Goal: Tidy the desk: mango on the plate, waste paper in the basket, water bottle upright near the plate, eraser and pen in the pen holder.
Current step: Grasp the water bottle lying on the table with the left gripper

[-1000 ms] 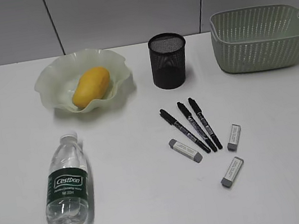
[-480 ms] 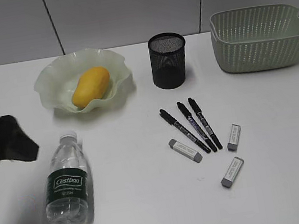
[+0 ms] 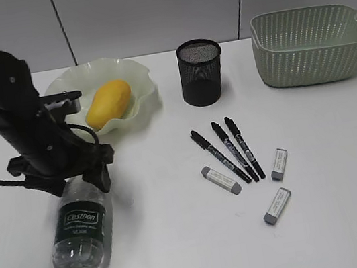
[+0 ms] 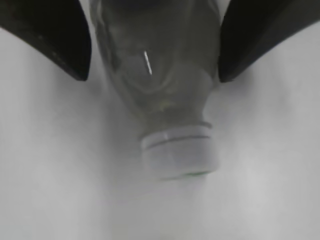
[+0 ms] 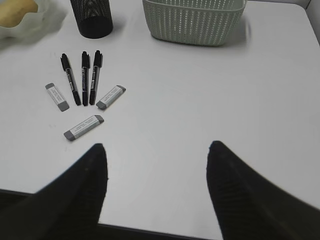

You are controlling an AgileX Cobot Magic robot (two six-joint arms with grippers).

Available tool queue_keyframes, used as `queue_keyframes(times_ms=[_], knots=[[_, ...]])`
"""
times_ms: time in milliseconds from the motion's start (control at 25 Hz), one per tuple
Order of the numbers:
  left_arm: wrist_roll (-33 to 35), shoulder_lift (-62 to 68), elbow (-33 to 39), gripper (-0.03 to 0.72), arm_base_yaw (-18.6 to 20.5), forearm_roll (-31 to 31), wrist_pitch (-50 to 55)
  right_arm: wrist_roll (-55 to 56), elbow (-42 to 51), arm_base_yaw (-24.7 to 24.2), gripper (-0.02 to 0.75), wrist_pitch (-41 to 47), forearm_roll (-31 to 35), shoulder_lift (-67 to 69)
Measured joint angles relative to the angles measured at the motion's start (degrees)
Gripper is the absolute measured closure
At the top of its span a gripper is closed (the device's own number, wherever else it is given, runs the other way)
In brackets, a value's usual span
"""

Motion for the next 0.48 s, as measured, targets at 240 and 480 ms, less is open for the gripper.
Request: queue_keyframes(times_ms=[240, 480], knots=[[-1.89, 0.93, -0.86, 0.294, -2.15, 2.53, -2.34, 0.05, 0.00, 0.00, 0.244, -0.05, 0.00, 0.00], [-2.01, -17.37, 16.35, 0.296, -2.43, 7.03, -24.50, 0.05, 0.00, 0.00, 0.244, -0.05, 0.00, 0.00]])
